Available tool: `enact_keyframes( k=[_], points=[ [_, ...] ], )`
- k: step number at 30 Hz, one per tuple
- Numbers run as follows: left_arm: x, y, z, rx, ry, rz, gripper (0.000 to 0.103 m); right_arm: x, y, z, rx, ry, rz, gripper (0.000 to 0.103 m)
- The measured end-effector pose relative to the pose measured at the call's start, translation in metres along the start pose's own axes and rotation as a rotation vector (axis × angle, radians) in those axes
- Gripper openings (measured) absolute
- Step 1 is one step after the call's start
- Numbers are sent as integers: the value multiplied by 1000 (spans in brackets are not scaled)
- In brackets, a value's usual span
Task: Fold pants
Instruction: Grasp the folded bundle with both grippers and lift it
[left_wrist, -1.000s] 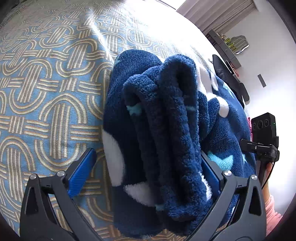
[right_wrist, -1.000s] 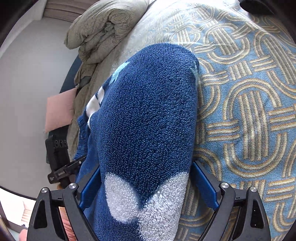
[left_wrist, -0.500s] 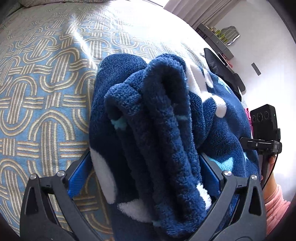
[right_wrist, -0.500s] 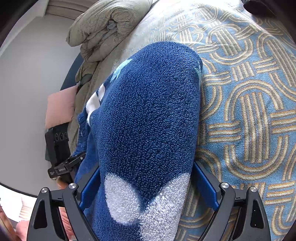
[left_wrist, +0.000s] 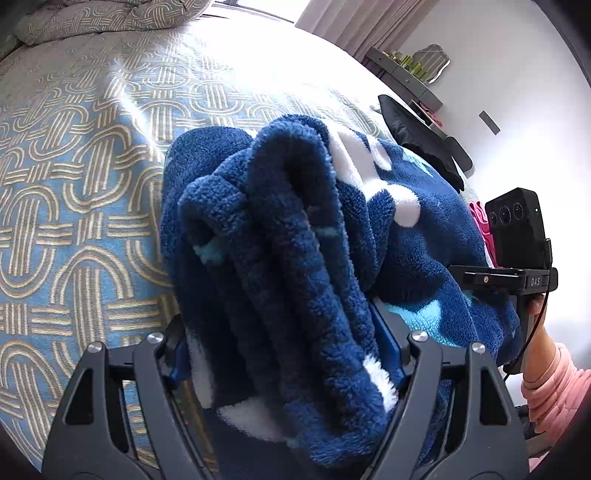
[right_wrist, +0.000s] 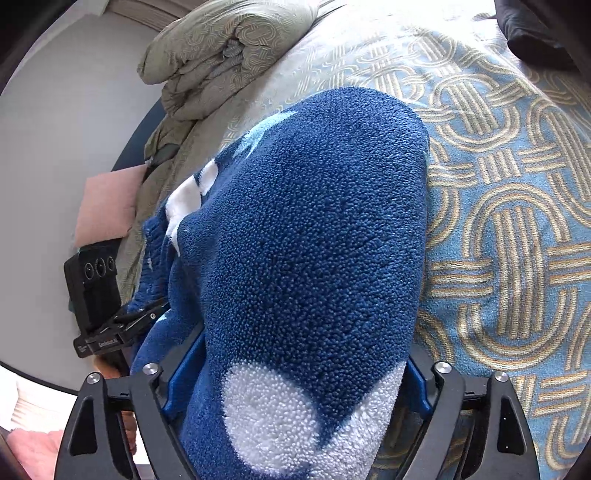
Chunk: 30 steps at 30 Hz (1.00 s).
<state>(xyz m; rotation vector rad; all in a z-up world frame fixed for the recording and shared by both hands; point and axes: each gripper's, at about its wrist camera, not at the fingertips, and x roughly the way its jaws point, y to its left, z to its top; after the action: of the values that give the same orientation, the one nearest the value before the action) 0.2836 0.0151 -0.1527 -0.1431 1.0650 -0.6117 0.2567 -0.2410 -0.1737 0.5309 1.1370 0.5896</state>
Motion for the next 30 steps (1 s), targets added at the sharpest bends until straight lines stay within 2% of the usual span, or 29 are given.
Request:
enact_keyframes(
  k=[5,7,11,16,22,30],
  points=[
    [-8,0,0,-1,-23,-19,65,-1,-3,-6,19,-27,27,63],
    [-13,-3,-2,15,-35,-14,64,-5,1,-7,15,-43,25,57],
    [-22,-9,-4,30,-53,-2,61,-18,15,-12,-13,-92,21,52],
    [-44,-22,-9,27,-81,-25,60,-42,38,-25,-57,-140,50,51],
    [-72,-56,-15,79,-117,-16,60,-81,55,-49,-79,-187,53,51],
    [-80,-135,-21,197,-97,-24,60,-148,41,-103,-34,-281,39,51]
  ],
)
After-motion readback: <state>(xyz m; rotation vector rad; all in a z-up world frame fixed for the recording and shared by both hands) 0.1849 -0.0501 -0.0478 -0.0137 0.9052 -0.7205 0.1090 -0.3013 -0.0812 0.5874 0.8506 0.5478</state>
